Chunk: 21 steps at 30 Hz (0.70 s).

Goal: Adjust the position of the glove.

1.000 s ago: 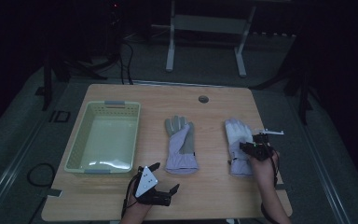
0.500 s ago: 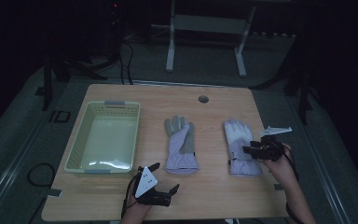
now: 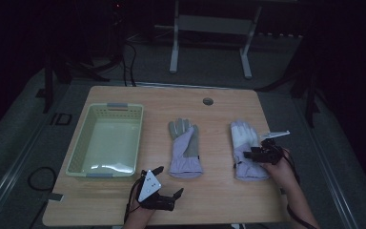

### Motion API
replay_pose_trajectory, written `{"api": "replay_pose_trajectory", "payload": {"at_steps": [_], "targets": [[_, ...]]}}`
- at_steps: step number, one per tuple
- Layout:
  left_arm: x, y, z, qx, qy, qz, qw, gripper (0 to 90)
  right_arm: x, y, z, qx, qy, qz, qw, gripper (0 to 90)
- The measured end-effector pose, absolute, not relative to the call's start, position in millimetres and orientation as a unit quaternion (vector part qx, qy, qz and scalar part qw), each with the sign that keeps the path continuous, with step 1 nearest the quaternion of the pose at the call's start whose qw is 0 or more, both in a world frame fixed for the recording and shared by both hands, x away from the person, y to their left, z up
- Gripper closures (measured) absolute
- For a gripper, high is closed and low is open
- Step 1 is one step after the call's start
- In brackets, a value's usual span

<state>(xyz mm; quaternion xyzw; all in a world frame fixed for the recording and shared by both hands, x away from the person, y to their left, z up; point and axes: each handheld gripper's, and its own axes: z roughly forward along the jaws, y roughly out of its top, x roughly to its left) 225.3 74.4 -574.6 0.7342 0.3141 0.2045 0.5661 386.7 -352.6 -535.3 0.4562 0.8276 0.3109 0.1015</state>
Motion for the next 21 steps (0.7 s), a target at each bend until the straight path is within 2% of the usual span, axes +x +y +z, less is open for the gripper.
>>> {"api": "replay_pose_trajectory", "payload": {"at_steps": [1,2,5,9,14,21], "targets": [[225,74,-575,0.734,0.314,0.205,0.566,0.6,386,-353,-536,0.459,0.825,0.315,0.097,53.9],[225,75,-575,0.733,0.315,0.205,0.567,0.6,385,-353,-536,0.458,0.824,0.318,0.093,62.4],[225,75,-575,0.732,0.316,0.206,0.567,0.6,383,-350,-536,0.464,0.823,0.313,0.097,66.0],[226,76,-575,0.731,0.318,0.204,0.568,0.7,379,-343,-534,0.474,0.819,0.304,0.108,76.7],[226,76,-575,0.729,0.319,0.204,0.571,0.6,374,-339,-528,0.496,0.806,0.299,0.123,80.9],[225,76,-575,0.729,0.319,0.206,0.569,0.6,370,-345,-509,0.526,0.783,0.306,0.134,81.7]]}}
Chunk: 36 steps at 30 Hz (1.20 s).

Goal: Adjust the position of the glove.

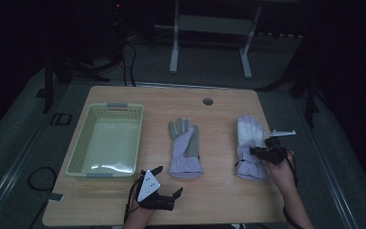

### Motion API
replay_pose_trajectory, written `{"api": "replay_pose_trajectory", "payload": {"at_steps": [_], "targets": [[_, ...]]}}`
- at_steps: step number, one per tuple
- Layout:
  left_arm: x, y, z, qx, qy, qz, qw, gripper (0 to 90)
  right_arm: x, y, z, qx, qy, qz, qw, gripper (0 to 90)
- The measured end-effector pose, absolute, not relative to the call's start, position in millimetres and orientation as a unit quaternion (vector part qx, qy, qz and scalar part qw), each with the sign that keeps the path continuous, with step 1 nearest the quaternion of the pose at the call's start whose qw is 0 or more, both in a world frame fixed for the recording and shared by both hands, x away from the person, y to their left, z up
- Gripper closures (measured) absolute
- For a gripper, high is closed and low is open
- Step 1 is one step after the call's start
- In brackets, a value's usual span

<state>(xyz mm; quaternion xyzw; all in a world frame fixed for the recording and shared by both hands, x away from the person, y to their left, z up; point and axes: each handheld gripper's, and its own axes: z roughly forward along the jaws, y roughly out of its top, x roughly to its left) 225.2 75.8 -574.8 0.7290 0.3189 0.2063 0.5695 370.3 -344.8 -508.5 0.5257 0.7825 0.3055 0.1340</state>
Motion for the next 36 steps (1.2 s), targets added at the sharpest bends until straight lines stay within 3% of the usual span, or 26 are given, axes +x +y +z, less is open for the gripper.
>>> {"api": "replay_pose_trajectory", "payload": {"at_steps": [13,30,36], "targets": [[225,76,-575,0.732,0.317,0.206,0.567,0.6,361,-338,-456,0.54,0.762,0.312,0.173,81.6],[225,76,-575,0.73,0.317,0.206,0.57,0.6,354,-284,-423,0.518,0.763,0.359,0.144,81.3],[225,76,-575,0.728,0.316,0.206,0.572,0.7,354,-236,-423,0.494,0.775,0.376,0.119,81.2]]}}
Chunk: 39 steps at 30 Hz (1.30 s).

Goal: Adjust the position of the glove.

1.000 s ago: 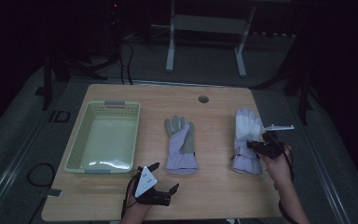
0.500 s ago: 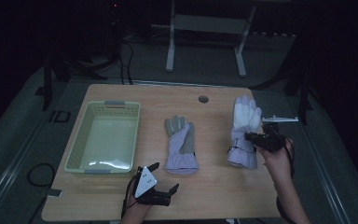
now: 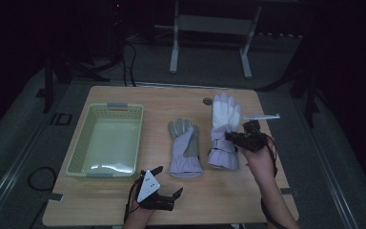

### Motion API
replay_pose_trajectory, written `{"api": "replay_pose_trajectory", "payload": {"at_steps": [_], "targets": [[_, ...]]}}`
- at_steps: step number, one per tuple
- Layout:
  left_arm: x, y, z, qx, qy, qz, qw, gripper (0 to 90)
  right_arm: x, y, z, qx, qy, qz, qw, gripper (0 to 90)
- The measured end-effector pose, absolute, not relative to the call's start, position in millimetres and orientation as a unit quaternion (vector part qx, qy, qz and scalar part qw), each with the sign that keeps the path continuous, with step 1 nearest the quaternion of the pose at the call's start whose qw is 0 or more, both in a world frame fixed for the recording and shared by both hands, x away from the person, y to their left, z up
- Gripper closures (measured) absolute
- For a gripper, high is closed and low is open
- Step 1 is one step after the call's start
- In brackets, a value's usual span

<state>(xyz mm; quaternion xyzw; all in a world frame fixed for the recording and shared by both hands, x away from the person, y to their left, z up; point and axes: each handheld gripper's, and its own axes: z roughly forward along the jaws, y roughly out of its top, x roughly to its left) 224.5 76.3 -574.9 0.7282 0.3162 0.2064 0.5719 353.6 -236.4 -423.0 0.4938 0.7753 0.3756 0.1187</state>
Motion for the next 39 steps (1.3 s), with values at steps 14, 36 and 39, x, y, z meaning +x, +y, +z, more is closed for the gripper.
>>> {"api": "replay_pose_trajectory", "payload": {"at_steps": [14,36,39], "targets": [[224,76,-575,0.728,0.315,0.206,0.572,0.6,358,-152,-439,0.469,0.803,0.357,0.087,81.2],[225,77,-575,0.725,0.319,0.206,0.575,0.6,375,-113,-510,0.495,0.819,0.283,0.064,68.3],[224,77,-575,0.726,0.316,0.208,0.574,0.6,375,-117,-507,0.491,0.819,0.291,0.062,60.3]]}}
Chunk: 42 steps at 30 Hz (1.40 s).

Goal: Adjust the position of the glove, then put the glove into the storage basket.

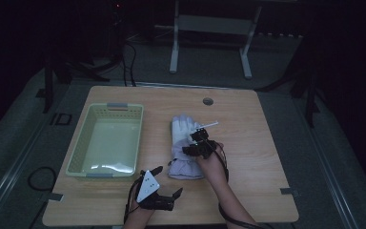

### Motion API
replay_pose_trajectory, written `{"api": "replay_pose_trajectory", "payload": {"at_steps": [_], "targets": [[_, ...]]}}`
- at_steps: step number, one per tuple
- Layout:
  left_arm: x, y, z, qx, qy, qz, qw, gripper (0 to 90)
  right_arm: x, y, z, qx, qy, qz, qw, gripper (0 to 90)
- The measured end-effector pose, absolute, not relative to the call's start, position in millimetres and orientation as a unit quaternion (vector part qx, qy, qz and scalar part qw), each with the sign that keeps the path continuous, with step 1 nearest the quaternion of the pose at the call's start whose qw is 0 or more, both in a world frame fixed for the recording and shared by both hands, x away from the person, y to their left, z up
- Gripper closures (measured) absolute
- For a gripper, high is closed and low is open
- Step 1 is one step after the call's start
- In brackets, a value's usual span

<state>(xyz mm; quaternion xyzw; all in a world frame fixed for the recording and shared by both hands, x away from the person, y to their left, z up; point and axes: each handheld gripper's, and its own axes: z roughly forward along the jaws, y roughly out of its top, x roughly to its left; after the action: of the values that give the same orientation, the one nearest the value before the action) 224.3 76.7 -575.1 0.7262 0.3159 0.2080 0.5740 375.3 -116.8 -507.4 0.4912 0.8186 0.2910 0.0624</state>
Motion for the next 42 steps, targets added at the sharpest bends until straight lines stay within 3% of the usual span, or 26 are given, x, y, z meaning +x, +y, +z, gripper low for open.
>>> {"api": "replay_pose_trajectory", "payload": {"at_steps": [2,4,6,7,8,11,24,28,29,42], "targets": [[224,77,-575,0.726,0.316,0.208,0.574,0.7,375,-118,-505,0.479,0.825,0.292,0.069,56.9],[224,77,-575,0.725,0.317,0.208,0.575,0.7,369,-120,-496,0.455,0.834,0.298,0.085,40.5],[225,77,-575,0.729,0.316,0.207,0.571,0.7,367,-122,-491,0.445,0.836,0.308,0.092,40.4],[225,74,-574,0.732,0.323,0.212,0.561,0.7,362,-126,-483,0.44,0.825,0.346,0.079,31.5],[225,74,-574,0.732,0.323,0.212,0.561,0.7,362,-126,-483,0.44,0.825,0.346,0.079,31.5],[226,74,-574,0.733,0.325,0.213,0.558,0.7,357,-133,-480,0.404,0.829,0.379,0.076,16.2],[219,60,-570,0.75,0.292,0.247,0.54,0.7,356,-159,-485,0.311,0.843,0.421,0.124,17.2],[222,65,-556,0.731,0.33,0.209,0.56,0.7,357,-166,-486,0.318,0.851,0.407,0.1,14.7],[231,68,-545,0.726,0.361,0.171,0.56,0.7,359,-169,-487,0.326,0.85,0.404,0.09,14.7],[263,66,-512,0.752,0.381,0.148,0.517,0.7,368,-186,-484,0.343,0.834,0.416,0.119,14.4]]}}
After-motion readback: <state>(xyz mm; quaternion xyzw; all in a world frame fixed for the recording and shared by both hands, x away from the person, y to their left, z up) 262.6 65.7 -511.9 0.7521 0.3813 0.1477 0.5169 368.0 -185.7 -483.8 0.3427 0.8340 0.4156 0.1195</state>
